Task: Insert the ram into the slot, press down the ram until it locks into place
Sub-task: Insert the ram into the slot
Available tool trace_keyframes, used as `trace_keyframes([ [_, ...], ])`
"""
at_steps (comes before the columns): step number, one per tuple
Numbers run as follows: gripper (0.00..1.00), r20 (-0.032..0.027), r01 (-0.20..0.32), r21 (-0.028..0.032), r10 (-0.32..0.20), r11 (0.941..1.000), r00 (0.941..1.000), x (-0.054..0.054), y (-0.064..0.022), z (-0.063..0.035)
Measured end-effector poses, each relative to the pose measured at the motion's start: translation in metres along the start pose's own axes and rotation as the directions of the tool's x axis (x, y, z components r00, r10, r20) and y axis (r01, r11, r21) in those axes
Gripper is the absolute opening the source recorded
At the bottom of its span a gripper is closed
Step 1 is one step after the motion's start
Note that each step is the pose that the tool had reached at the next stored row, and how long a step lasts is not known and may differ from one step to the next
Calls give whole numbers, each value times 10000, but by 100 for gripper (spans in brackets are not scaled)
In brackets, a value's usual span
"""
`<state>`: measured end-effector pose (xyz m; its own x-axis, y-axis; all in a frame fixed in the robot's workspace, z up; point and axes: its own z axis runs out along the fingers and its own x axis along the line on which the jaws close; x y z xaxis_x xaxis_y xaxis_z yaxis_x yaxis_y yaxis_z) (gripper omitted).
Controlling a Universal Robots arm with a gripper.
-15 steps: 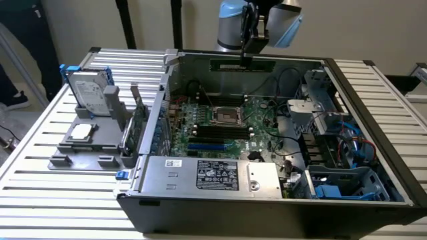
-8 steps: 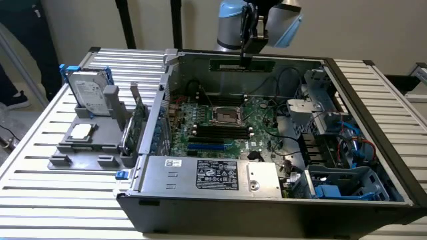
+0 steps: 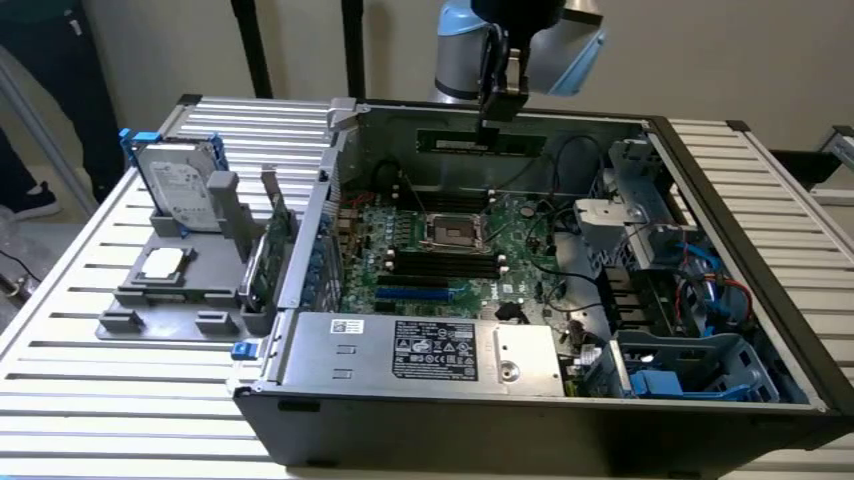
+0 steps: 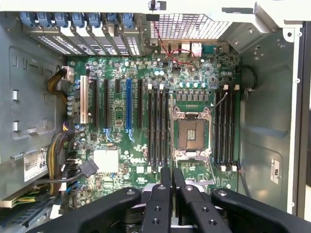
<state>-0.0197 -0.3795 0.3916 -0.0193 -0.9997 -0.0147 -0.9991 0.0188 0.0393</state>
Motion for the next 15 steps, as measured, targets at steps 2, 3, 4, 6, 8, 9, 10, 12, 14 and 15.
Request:
trace_keyframes([
  [2,13,-4,-43,-2,43,10000,10000,14,3,27],
  [3,13,-8,-62,-3,62,10000,10000,20,4,39],
  [4,13,-12,-76,-4,76,10000,10000,32,6,52],
  [6,13,-16,-84,-5,84,10000,10000,66,21,85],
  [8,13,-15,-87,-4,87,10000,10000,100,40,122],
  [9,13,-17,-89,-4,89,10000,10000,116,51,140],
  [10,13,-17,-94,-4,94,10000,10000,131,64,158],
  [12,13,-17,-102,-4,102,9999,9999,157,92,197],
  [14,13,-17,-113,-5,113,9999,9999,177,122,233],
  [15,13,-16,-120,-4,120,9999,9999,185,139,252],
])
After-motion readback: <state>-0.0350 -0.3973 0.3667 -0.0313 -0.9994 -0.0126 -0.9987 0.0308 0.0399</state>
